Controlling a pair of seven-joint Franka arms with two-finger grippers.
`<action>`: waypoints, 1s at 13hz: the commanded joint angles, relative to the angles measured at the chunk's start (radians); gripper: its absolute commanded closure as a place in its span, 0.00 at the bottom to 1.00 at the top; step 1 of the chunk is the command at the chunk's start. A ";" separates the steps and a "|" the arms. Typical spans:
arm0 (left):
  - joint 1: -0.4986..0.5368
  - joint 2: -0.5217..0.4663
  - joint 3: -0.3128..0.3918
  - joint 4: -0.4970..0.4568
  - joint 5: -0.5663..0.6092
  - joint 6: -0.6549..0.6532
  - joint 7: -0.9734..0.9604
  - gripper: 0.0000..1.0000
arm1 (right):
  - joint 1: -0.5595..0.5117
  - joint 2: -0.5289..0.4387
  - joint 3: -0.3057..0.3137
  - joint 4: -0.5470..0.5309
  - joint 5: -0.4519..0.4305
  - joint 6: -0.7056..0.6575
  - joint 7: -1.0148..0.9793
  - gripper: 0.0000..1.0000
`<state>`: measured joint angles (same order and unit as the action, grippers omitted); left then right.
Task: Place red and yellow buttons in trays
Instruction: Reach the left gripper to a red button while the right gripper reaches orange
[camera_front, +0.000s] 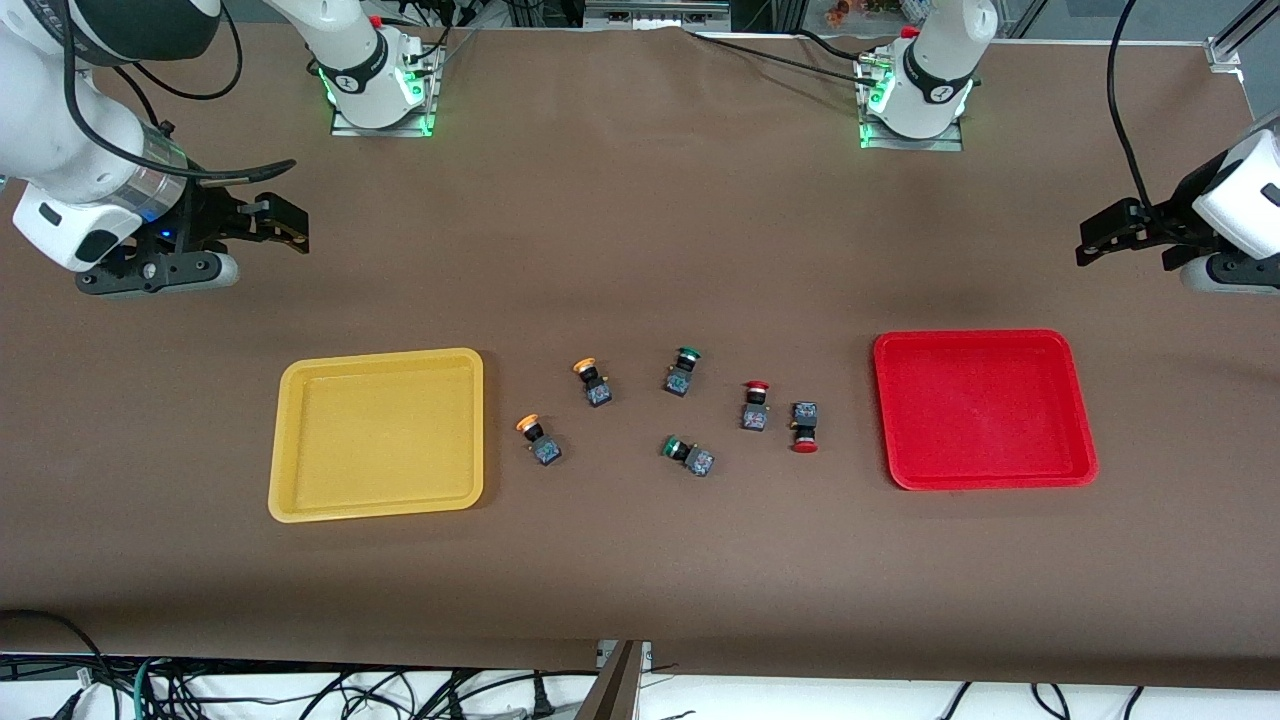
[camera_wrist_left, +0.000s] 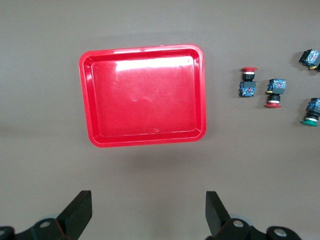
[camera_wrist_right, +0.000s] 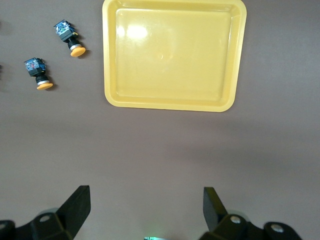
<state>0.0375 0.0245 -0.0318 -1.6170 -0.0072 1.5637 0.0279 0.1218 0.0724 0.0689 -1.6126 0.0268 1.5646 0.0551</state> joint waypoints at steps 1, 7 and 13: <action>0.001 0.011 -0.005 0.032 -0.005 -0.025 0.010 0.00 | -0.018 -0.011 0.026 -0.018 -0.021 0.011 0.000 0.00; -0.007 0.017 -0.002 0.055 -0.005 -0.025 0.012 0.00 | -0.014 -0.003 0.029 -0.001 -0.025 -0.006 -0.001 0.00; -0.060 0.185 -0.010 0.055 -0.030 -0.061 0.009 0.00 | -0.014 0.027 0.032 -0.006 -0.011 0.026 0.005 0.00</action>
<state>0.0253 0.1372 -0.0411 -1.5979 -0.0158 1.5140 0.0302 0.1219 0.1000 0.0843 -1.6138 0.0209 1.5773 0.0546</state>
